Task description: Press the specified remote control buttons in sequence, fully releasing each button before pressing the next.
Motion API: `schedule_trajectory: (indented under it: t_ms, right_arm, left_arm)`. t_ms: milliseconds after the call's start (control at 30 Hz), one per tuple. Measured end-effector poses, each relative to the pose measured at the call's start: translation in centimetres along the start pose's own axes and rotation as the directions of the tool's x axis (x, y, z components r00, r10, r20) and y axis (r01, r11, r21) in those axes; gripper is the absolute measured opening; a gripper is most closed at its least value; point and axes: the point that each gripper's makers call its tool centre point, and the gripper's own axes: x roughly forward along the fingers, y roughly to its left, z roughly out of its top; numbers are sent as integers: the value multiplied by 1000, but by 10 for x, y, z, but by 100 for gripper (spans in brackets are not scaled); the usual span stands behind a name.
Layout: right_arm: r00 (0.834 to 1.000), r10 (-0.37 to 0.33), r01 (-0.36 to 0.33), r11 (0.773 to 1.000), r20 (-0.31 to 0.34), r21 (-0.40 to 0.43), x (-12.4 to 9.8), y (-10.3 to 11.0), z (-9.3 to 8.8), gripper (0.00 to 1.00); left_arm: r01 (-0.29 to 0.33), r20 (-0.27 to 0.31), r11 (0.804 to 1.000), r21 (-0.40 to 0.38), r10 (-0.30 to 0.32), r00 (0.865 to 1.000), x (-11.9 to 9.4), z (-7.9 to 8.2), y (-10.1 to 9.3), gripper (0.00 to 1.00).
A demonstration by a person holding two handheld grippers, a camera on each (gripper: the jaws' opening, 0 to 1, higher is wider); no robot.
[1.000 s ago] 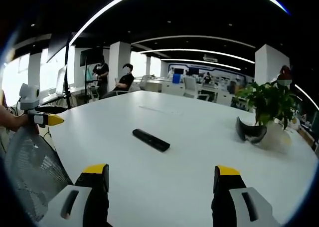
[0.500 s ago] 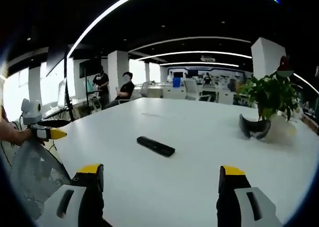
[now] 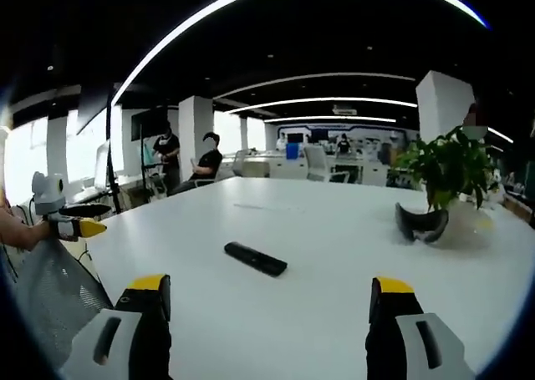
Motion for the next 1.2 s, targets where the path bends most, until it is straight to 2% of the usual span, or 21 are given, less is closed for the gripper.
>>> schedule_trajectory:
  t_ms: [67,167,233,333,400,467,500,533,600,667,733,800,867,933,967,1033,1067,1167,1200]
  right_arm:
    - [1000,0,0,1000,16,0,-1,-1,4,99]
    - [998,-20,21,1000,66,-4,-5,-5,12,99]
    - [995,-44,45,999,86,-10,-7,-8,16,99]
    - [993,-63,64,998,98,-10,-8,-12,19,99]
    - [992,-63,65,998,105,-8,-8,-12,20,99]
    - [992,-55,55,998,115,-1,-8,-12,22,99]
    - [996,-43,41,999,78,22,-7,-10,17,99]
    - [996,-50,49,999,73,14,-6,-11,16,99]
    - [997,-57,56,998,50,9,-7,-14,11,98]
    - [996,-70,69,997,51,29,-10,-16,11,96]
    - [995,-86,83,995,55,54,-11,-22,11,97]
    - [995,-99,96,990,27,108,-12,-26,3,98]
    - [992,-123,126,982,-29,138,-12,-31,-9,98]
    - [986,-126,141,978,-108,151,-13,-34,-25,97]
    - [983,-139,157,976,-122,152,-13,-36,-28,97]
    - [983,-140,157,976,-122,148,-14,-36,-27,95]
    - [982,-143,160,977,-120,145,-14,-36,-26,94]
    - [982,-139,156,979,-126,131,-14,-36,-26,94]
    - [982,-135,152,980,-129,128,-13,-35,-27,94]
  left_arm:
    - [13,-4,1000,22,-13,1000,0,-1,-2,99]
    - [47,18,999,9,-47,999,-1,3,-6,95]
    - [55,19,999,4,-55,998,0,3,-7,97]
    - [75,-22,997,-15,-75,997,2,-4,-10,100]
    - [66,-20,998,-12,-66,998,1,-3,-8,98]
    - [40,6,999,-3,-40,999,-2,3,-4,100]
    - [32,-9,999,-19,-32,999,-3,2,-3,100]
    - [25,-50,999,-39,-27,998,-4,-3,-2,100]
    - [37,-86,998,-46,-41,995,-2,-7,-2,100]
    - [92,-156,996,-21,-94,983,1,-12,-8,100]
    - [126,-219,992,24,-118,968,8,-15,-11,100]
    - [168,-261,986,21,-157,953,15,-19,-15,100]
    - [243,-312,970,9,-228,922,23,-23,-25,100]
    - [310,-331,951,9,-289,898,33,-25,-32,100]
    - [327,-339,945,6,-306,890,38,-27,-34,100]
    - [363,-364,932,0,-338,868,48,-31,-39,100]
    - [376,-377,927,-2,-349,858,52,-31,-48,100]
    - [402,-396,915,-46,-386,833,67,-34,-56,100]
    - [405,-401,913,-49,-390,829,71,-34,-57,100]
